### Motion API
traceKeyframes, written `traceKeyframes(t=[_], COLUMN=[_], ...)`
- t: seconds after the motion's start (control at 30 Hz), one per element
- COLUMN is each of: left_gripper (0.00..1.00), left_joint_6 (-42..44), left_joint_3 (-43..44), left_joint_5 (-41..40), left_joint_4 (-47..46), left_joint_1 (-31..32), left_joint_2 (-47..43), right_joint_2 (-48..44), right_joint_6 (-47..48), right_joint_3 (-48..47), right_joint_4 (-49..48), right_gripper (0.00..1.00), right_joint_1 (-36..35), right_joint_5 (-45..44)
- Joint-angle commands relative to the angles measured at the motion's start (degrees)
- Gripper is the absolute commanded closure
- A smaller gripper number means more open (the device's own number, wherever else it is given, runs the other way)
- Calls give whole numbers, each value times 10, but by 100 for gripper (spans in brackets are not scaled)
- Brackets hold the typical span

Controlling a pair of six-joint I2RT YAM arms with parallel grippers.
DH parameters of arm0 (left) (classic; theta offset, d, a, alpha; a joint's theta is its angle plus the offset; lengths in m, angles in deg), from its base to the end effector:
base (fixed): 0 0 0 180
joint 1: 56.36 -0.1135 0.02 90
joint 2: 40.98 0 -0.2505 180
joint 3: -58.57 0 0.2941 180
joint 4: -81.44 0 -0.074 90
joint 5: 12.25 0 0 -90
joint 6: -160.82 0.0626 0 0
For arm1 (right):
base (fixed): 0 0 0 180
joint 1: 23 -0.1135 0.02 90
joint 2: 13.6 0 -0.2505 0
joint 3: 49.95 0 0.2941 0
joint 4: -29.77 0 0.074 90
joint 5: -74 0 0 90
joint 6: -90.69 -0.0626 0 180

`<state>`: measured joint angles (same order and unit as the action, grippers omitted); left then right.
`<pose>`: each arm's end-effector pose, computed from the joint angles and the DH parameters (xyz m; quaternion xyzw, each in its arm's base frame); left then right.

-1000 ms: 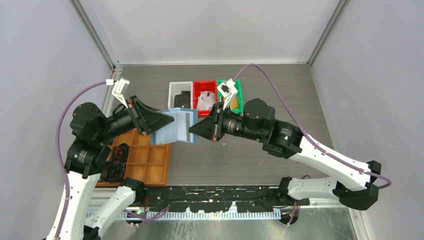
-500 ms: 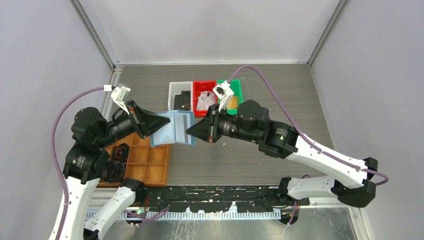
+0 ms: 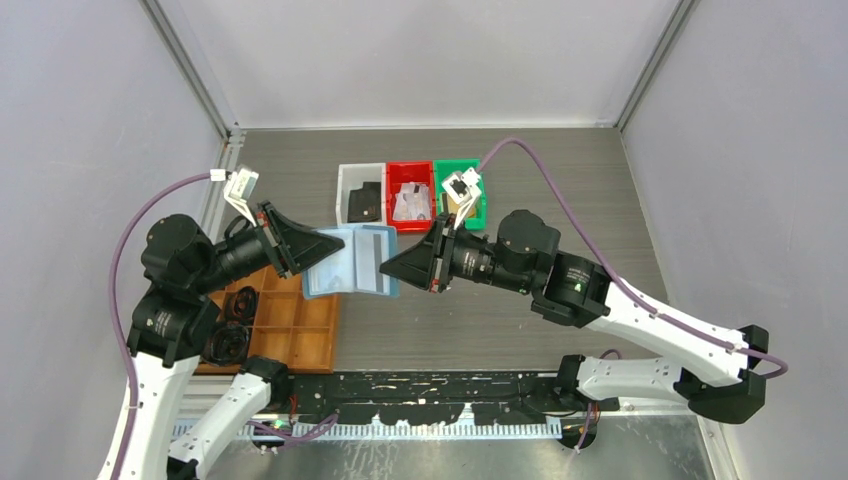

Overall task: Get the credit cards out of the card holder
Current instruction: Remove the credit card from the card holder.

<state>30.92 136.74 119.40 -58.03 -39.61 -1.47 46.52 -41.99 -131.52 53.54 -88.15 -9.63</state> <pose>0.1576 -0.0909 0.4527 0.1075 0.7076 -0.5333 0.4510 0.1219 0.2797 0.4327 -0.1781 0.6989 0.5825 0.3749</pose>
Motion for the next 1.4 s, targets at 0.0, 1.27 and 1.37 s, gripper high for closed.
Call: traceKeyframes(t=[0.0,1.27,1.37], left_gripper=[100,100,100], left_joint_6=[-20,-61,-64], left_joint_3=[10,38,40], left_joint_5=[11,13,14], left_joint_4=[-40,-59,-61], left_joint_1=[-1,-1,-1], left_joint_2=[5,7,9], right_joint_2=[-31,-10,-3], right_joint_6=[-10,54,69], right_joint_3=[9,-14,-22], right_joint_4=[-79,13,20], right_gripper=[86,92,92], right_joint_1=[-4,-26,-38], right_joint_5=[8,-147,-163])
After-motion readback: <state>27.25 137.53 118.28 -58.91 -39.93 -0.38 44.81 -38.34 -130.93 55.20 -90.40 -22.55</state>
